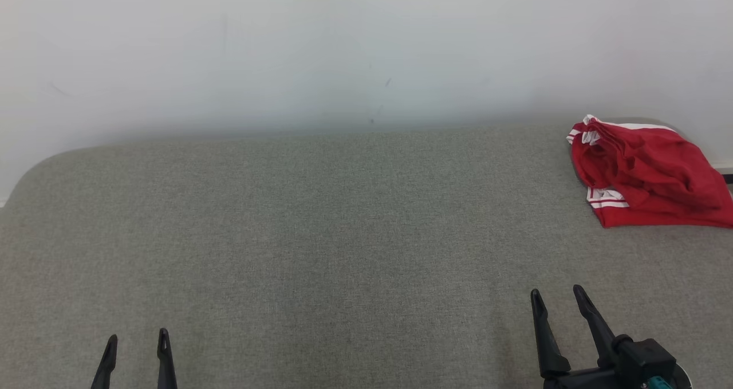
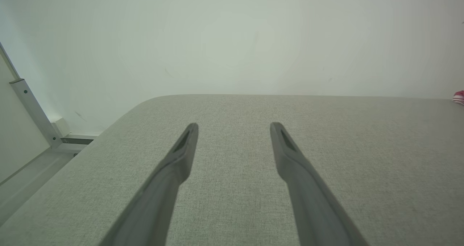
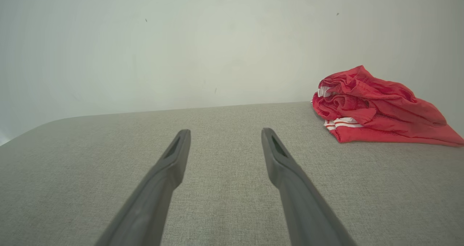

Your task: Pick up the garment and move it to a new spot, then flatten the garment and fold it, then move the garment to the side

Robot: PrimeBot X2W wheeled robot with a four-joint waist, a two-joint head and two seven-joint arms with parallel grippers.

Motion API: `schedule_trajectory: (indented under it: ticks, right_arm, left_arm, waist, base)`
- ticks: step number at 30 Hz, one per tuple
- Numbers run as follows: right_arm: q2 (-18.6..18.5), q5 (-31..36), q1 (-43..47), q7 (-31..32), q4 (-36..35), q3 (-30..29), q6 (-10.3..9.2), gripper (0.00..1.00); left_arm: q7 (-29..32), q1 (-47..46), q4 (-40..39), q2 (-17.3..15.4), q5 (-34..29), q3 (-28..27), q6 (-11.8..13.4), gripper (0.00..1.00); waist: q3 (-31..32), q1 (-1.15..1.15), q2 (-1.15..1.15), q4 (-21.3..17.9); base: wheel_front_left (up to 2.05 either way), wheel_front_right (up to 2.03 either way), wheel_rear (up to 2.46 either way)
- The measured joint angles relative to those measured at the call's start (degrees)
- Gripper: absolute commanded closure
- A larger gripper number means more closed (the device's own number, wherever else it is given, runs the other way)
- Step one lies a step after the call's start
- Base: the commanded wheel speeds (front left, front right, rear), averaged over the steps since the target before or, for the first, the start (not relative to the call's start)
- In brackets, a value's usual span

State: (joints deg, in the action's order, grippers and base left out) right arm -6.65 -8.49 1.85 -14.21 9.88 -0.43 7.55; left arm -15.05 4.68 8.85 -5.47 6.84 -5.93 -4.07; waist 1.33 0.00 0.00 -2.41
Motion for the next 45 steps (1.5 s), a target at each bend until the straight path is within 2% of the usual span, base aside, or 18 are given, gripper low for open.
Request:
schedule_trajectory:
  ticks: [7, 12, 13, 19, 27, 45]
  right_arm:
    - [0.41, 0.43, 0.2, -0.01, 0.31, 0.0, 0.0, 0.0]
    - [0.47, 0.43, 0.35, -0.01, 0.55, -0.2, 0.0, 0.0]
    - [0.47, 0.43, 0.52, 0.07, 0.92, -0.15, 0.01, 1.0]
    - [0.62, -0.99, 1.65, 0.7, 3.59, -0.14, 0.01, 1.0]
    - [0.94, -10.04, 1.16, 2.92, 3.69, -0.78, 0.01, 1.0]
    - [1.56, -26.68, -0.82, 6.81, 3.72, -1.94, 0.01, 1.0]
  left_arm:
    - [0.0, 0.0, 0.77, -0.31, 0.15, 0.05, 0.12, 0.0]
    - [0.0, -0.01, 1.04, -0.47, -0.04, 0.07, 1.12, 0.0]
    - [0.01, 0.02, 1.36, -0.38, -0.05, 0.04, 1.07, 1.0]
    - [1.09, 0.28, 4.26, 0.53, 1.19, 0.03, 1.03, 1.0]
    - [3.44, -0.2, 4.61, 0.68, 10.62, -0.18, 0.53, 1.0]
    - [7.24, -2.33, 4.54, 1.08, 27.51, -0.05, -0.26, 1.0]
  waist:
    - [0.46, 0.0, 0.0, 0.28]
    - [0.73, 0.0, 0.01, 0.51]
    - [0.75, 0.0, 0.0, 0.53]
    - [0.72, 0.0, 0.0, 0.56]
    - [0.57, 0.0, 0.01, 0.69]
    - [0.27, 0.0, 0.01, 0.94]
  base:
    - [0.0, 0.0, 0.0]
    - [0.0, 0.0, 0.0]
    - [0.0, 0.0, 0.0]
    - [0.0, 0.0, 0.0]
    - [0.0, 0.0, 0.0]
    - [0.0, 0.0, 0.0]
